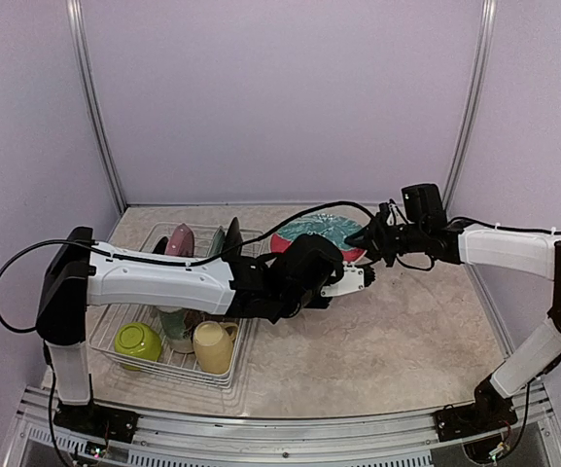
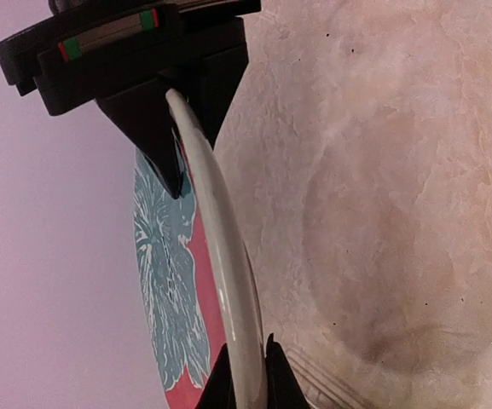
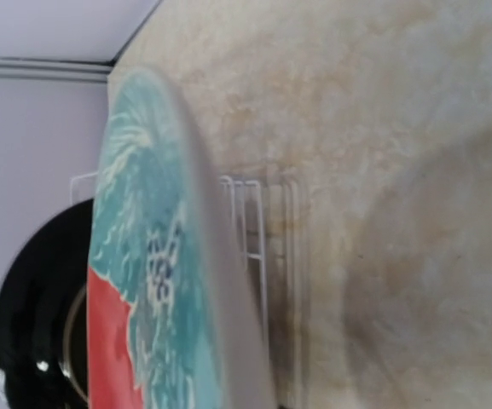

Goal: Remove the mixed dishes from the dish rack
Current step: Pass from the left arm to the right, then place the plate at the center of the board.

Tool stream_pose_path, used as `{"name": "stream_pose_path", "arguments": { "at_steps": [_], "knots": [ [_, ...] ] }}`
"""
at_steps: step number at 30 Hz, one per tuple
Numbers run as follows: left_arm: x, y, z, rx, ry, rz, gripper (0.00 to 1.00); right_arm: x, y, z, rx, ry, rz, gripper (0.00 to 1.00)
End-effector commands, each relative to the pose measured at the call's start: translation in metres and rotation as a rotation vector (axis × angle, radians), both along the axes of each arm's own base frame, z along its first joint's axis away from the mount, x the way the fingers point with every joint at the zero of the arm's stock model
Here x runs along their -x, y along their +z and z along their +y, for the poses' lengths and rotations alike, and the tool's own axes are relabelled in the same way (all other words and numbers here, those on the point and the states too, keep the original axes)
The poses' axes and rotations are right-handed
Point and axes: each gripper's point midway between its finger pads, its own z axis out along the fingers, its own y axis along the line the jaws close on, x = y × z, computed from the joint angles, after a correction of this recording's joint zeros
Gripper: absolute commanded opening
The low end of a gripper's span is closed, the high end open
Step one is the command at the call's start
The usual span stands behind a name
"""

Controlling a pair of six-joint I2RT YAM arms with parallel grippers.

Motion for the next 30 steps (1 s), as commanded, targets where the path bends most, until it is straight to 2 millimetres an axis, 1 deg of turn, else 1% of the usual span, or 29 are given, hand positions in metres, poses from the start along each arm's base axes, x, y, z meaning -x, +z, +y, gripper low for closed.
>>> {"name": "stream_pose_path", "arguments": {
  "at_steps": [1, 2, 3, 5, 6, 7, 8, 10, 12, 14, 15, 18, 19, 20, 22, 25, 26, 29, 30],
  "knots": [
    [-0.015, 0.074, -0.007, 0.247, 0.101, -0.054, 0.06, -0.001, 0.016, 0.000, -0.043, 0.022, -0.124, 0.00],
    [-0.014, 0.075, -0.006, 0.259, 0.108, -0.044, 0.12, -0.001, 0.014, -0.004, -0.051, 0.006, -0.121, 0.00],
    [-0.013, 0.076, -0.005, 0.267, 0.112, -0.035, 0.21, -0.001, 0.017, -0.007, -0.064, -0.003, -0.131, 0.00],
    [-0.008, 0.079, -0.002, 0.281, 0.108, -0.002, 0.40, -0.003, 0.019, -0.015, -0.085, -0.026, -0.141, 0.00],
    [-0.005, 0.081, -0.001, 0.289, 0.105, 0.016, 0.53, -0.004, 0.022, -0.020, -0.096, -0.039, -0.147, 0.00],
    [-0.004, 0.084, 0.001, 0.298, 0.103, 0.028, 0.62, -0.005, 0.024, -0.023, -0.106, -0.048, -0.160, 0.00],
    [-0.002, 0.092, 0.003, 0.311, 0.104, 0.031, 0.70, -0.006, 0.026, -0.027, -0.108, -0.055, -0.168, 0.00],
    [-0.003, 0.101, 0.008, 0.328, 0.124, 0.036, 0.82, -0.009, 0.030, -0.034, -0.105, -0.064, -0.183, 0.00],
    [0.002, 0.114, 0.011, 0.367, 0.129, 0.077, 0.90, -0.012, 0.030, -0.043, -0.097, -0.067, -0.198, 0.00],
    [0.010, 0.126, 0.017, 0.405, 0.126, 0.148, 0.97, -0.014, 0.026, -0.054, -0.083, -0.083, -0.204, 0.00],
    [0.013, 0.139, 0.022, 0.442, 0.125, 0.175, 0.99, -0.014, 0.021, -0.060, -0.072, -0.092, -0.202, 0.00],
    [0.015, 0.166, 0.039, 0.551, 0.146, 0.281, 0.99, -0.017, 0.008, -0.079, -0.036, -0.121, -0.195, 0.00],
    [0.015, 0.177, 0.048, 0.593, 0.151, 0.317, 0.99, -0.017, 0.004, -0.085, -0.021, -0.132, -0.192, 0.00],
    [0.014, 0.183, 0.055, 0.629, 0.157, 0.356, 0.99, -0.018, -0.001, -0.091, -0.005, -0.142, -0.191, 0.00],
    [0.010, 0.201, 0.077, 0.729, 0.166, 0.425, 0.99, -0.019, -0.009, -0.103, 0.025, -0.161, -0.186, 0.00],
    [-0.001, 0.212, 0.111, 0.849, 0.195, 0.494, 0.99, -0.017, -0.026, -0.126, 0.083, -0.197, -0.164, 0.00],
    [-0.001, 0.222, 0.125, 0.895, 0.195, 0.502, 0.99, -0.016, -0.031, -0.135, 0.095, -0.213, -0.158, 0.00],
    [-0.003, 0.230, 0.156, 0.973, 0.197, 0.529, 0.99, -0.012, -0.042, -0.160, 0.088, -0.251, -0.158, 0.00],
    [-0.005, 0.231, 0.164, 1.000, 0.206, 0.539, 0.99, -0.011, -0.047, -0.167, 0.080, -0.260, -0.149, 0.00]
  ]
}}
